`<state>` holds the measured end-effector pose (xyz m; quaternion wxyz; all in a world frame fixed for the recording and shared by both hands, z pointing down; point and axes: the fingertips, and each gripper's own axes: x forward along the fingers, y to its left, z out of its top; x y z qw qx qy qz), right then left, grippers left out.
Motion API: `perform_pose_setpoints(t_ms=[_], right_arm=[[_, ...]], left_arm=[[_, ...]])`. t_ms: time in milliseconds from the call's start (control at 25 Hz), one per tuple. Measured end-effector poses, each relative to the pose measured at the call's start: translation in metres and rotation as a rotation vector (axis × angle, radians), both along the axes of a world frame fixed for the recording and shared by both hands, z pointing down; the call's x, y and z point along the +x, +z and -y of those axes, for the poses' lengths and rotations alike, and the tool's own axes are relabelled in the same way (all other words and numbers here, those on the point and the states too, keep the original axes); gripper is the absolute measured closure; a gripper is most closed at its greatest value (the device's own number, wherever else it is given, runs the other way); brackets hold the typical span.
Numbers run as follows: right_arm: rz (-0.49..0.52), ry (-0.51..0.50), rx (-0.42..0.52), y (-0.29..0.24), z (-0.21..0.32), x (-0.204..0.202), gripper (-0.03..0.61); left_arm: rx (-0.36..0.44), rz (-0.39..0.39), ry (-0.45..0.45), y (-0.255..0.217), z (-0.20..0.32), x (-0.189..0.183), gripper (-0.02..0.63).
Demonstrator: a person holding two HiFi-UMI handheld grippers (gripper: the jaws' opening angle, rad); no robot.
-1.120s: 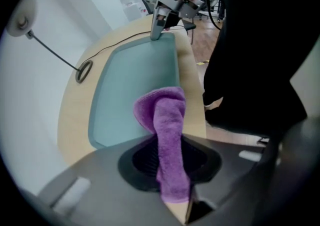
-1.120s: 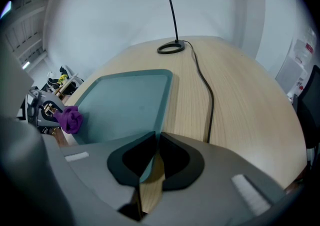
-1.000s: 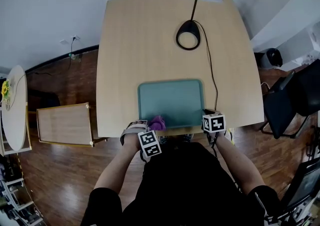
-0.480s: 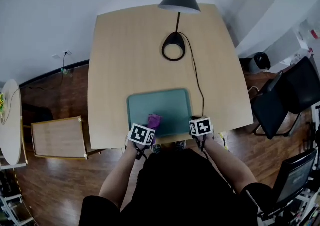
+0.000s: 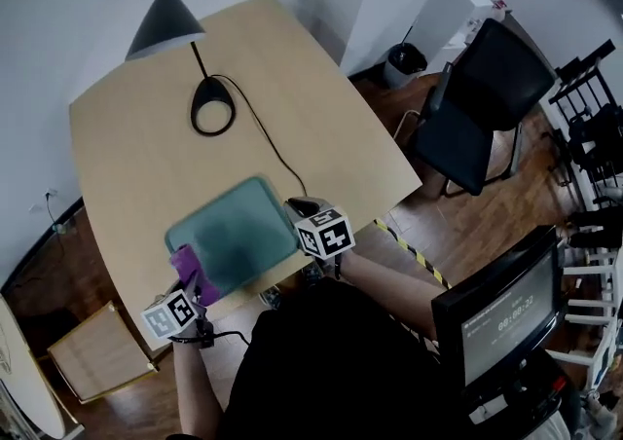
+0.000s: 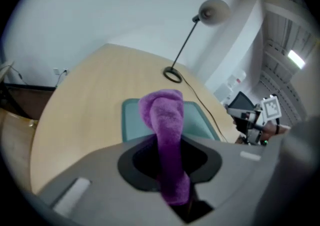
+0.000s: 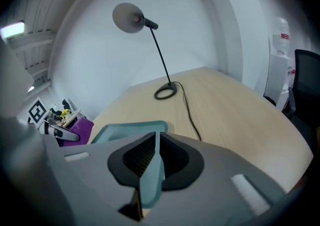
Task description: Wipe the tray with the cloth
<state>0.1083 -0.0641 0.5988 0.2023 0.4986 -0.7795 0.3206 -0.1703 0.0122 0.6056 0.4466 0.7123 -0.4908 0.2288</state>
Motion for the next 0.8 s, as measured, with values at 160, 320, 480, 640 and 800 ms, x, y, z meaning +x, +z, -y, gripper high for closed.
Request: perform_pose_setpoints(t_ms=[160,320,480,640,800], right_arm=[[0.065,-0.031,0.059,-0.035,0.0,-0.018,0.548],[0.128,-0.069,0.093,-0.058,-0.004,-0.029,0.549],[0.154,-0.057,0.103,-0.071,-0.007,-0.007,0.549],[0.145,-0.016,0.102,-0.074,0.002,0.0,0.551],[0.147,-0.03,0.084,-0.068,0.0,-0.014,0.554]], left_arm=[[-0.017,0.063,-0.095,-0.001,-0.007,-0.064,0.506],[-0.028,0.13,-0.166,-0.005,-0.026,-0.108,0.506],[-0.069,0.109,-0.229,0.029,-0.033,-0.117,0.506],[-0.154,0.033,-0.257,0.079,-0.017,-0.12,0.498],[-0.177,0.019,-0.315,0.088,-0.028,-0.14,0.443]])
